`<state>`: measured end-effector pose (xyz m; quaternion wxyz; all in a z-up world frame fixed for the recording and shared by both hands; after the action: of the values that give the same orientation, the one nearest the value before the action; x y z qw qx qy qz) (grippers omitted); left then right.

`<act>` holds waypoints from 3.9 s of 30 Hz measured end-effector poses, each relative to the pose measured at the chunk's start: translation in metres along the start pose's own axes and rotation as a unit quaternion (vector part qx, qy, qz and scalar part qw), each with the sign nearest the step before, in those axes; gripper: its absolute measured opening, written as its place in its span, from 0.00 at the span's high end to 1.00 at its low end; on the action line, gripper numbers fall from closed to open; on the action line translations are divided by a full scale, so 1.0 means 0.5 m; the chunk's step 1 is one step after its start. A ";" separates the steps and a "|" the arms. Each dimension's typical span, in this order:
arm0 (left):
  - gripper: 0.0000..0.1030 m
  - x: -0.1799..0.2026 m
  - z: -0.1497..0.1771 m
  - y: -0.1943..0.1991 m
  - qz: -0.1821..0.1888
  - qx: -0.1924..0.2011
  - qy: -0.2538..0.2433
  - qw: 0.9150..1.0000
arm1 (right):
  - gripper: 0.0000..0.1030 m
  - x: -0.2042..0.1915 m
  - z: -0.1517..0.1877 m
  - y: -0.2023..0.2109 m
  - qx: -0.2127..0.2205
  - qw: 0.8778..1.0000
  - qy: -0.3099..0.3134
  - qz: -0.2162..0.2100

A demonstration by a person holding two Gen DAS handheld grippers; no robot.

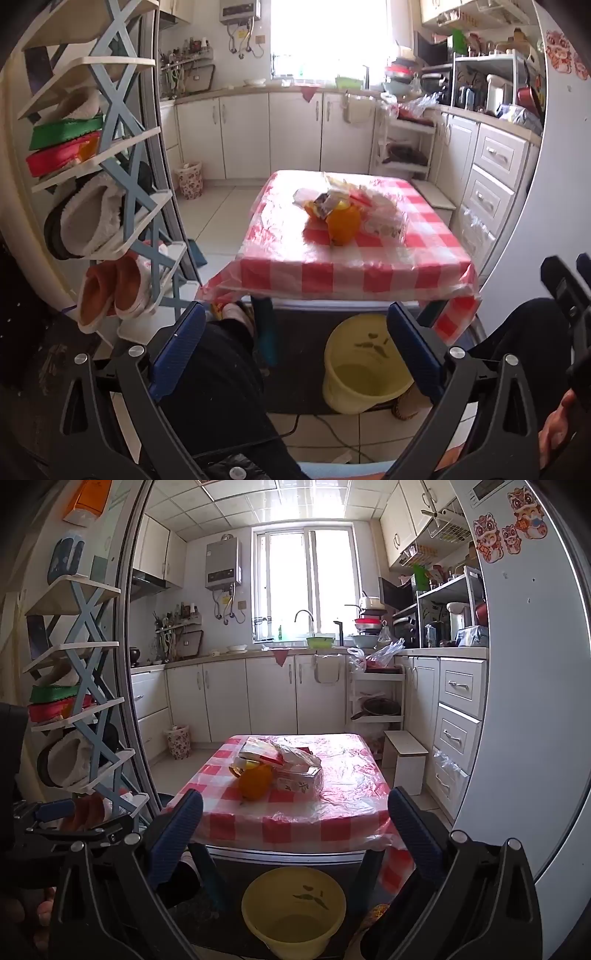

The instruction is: Collect trash

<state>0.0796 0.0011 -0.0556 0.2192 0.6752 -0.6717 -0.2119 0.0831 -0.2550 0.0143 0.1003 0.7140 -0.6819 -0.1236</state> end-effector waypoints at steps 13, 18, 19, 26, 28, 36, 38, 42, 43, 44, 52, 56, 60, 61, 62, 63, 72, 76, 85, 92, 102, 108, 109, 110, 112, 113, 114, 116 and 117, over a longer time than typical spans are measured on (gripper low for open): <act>0.08 0.004 -0.007 0.018 0.004 0.009 0.001 1.000 | 0.07 -0.006 -0.004 0.013 0.005 1.000 -0.002 -0.006; 0.08 0.002 -0.007 0.017 0.000 0.007 0.001 1.000 | 0.07 -0.005 -0.001 0.011 0.003 1.000 0.000 -0.008; 0.08 0.000 -0.007 0.018 -0.001 0.007 0.000 1.000 | 0.07 -0.007 -0.001 0.011 0.003 1.000 0.000 -0.008; 0.08 -0.002 -0.008 0.016 -0.004 0.007 0.000 1.000 | 0.07 -0.011 0.002 0.010 0.003 1.000 0.001 -0.008; 0.08 -0.004 -0.009 0.017 -0.004 0.007 0.000 1.000 | 0.07 -0.012 0.002 0.010 0.002 1.000 0.000 -0.008; 0.08 -0.003 -0.009 0.017 -0.004 0.008 0.000 1.000 | 0.07 -0.014 0.002 0.010 0.002 1.000 0.000 -0.008; 0.08 -0.003 -0.009 0.017 -0.004 0.008 0.000 1.000 | 0.07 -0.013 0.002 0.011 0.002 1.000 0.000 -0.008; 0.08 -0.002 -0.009 0.017 -0.004 0.007 0.000 1.000 | 0.07 -0.014 0.002 0.011 0.002 1.000 0.000 -0.008; 0.08 -0.002 -0.008 0.017 -0.004 0.008 0.000 1.000 | 0.07 -0.016 0.003 0.010 0.001 1.000 0.000 -0.009; 0.08 -0.002 -0.008 0.017 -0.005 0.008 0.000 1.000 | 0.07 -0.019 0.004 0.010 0.001 1.000 0.000 -0.010; 0.08 -0.001 -0.010 0.019 -0.005 0.007 -0.001 1.000 | 0.07 -0.030 0.006 0.011 0.000 1.000 0.002 -0.015; 0.08 0.000 -0.009 0.019 -0.005 0.007 0.000 1.000 | 0.07 -0.036 0.008 0.009 -0.003 1.000 0.000 -0.018; 0.08 0.000 -0.008 0.020 -0.005 0.007 -0.001 1.000 | 0.07 -0.034 0.010 0.005 -0.005 1.000 -0.001 -0.019; 0.08 0.001 -0.008 0.019 -0.005 0.007 -0.001 1.000 | 0.07 -0.033 0.012 0.004 -0.006 1.000 -0.002 -0.020; 0.08 0.001 -0.008 0.020 -0.004 0.006 -0.001 1.000 | 0.07 -0.035 0.013 0.002 -0.007 1.000 -0.002 -0.021; 0.08 0.002 -0.008 0.021 -0.004 0.006 -0.002 1.000 | 0.07 -0.032 0.015 0.002 -0.008 1.000 -0.002 -0.022; 0.08 0.010 -0.005 0.017 -0.002 0.001 -0.005 1.000 | 0.07 -0.030 0.019 -0.004 -0.014 0.999 0.001 -0.031; 0.08 0.008 -0.004 0.011 -0.002 0.000 -0.003 1.000 | 0.07 -0.027 0.018 -0.008 -0.013 0.999 0.000 -0.035; 0.08 -0.024 -0.025 -0.059 -0.014 -0.017 0.018 1.000 | 0.07 -0.026 0.002 -0.106 -0.023 0.998 0.016 -0.048; 0.08 -0.048 -0.043 -0.138 -0.023 -0.036 0.030 0.999 | 0.07 -0.006 -0.010 -0.270 -0.076 0.993 -0.002 -0.085; 0.08 -0.040 -0.091 -0.257 -0.022 -0.054 0.041 0.997 | 0.07 0.003 -0.033 -0.586 -0.162 0.982 0.007 -0.100; 0.08 -0.040 -0.147 -0.334 -0.023 -0.059 0.059 0.996 | 0.10 -0.003 0.008 -0.727 -0.224 0.969 0.017 -0.108; 0.08 -0.042 -0.158 -0.347 -0.023 -0.057 0.064 0.996 | 0.15 0.006 0.023 -0.749 -0.241 0.965 0.008 -0.104; 0.08 -0.042 -0.169 -0.359 -0.023 -0.055 0.069 0.996 | 0.28 0.013 0.033 -0.765 -0.256 0.961 -0.004 -0.105; 0.08 -0.041 -0.196 -0.390 -0.020 -0.052 0.079 0.995 | 0.48 0.022 0.056 -0.785 -0.292 0.947 -0.050 -0.127; 0.08 -0.038 -0.207 -0.405 -0.017 -0.050 0.083 0.995 | 0.60 0.023 0.062 -0.787 -0.302 0.941 -0.066 -0.140; 0.08 -0.031 -0.224 -0.427 -0.010 -0.049 0.087 0.995 | 0.64 0.023 0.064 -0.787 -0.306 0.938 -0.072 -0.148; 0.08 -0.016 -0.250 -0.464 -0.001 -0.048 0.090 0.995 | 0.77 0.027 0.056 -0.775 -0.299 0.937 -0.079 -0.161; 0.08 -0.005 -0.269 -0.492 0.002 -0.048 0.092 0.995 | 0.81 0.033 0.048 -0.767 -0.293 0.938 -0.083 -0.165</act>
<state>0.3582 0.0056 -0.0889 0.3123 0.6789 -0.6395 -0.1804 0.4403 -0.2518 -0.1285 0.2261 0.7425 -0.4943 -0.3915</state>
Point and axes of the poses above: each gripper's, at about its wrist camera, not at the fingertips, and y roughly against the way its jaws point, x to its right, z to its underside, the point moved 10 cm from there along -y, roughly the way its jaws point
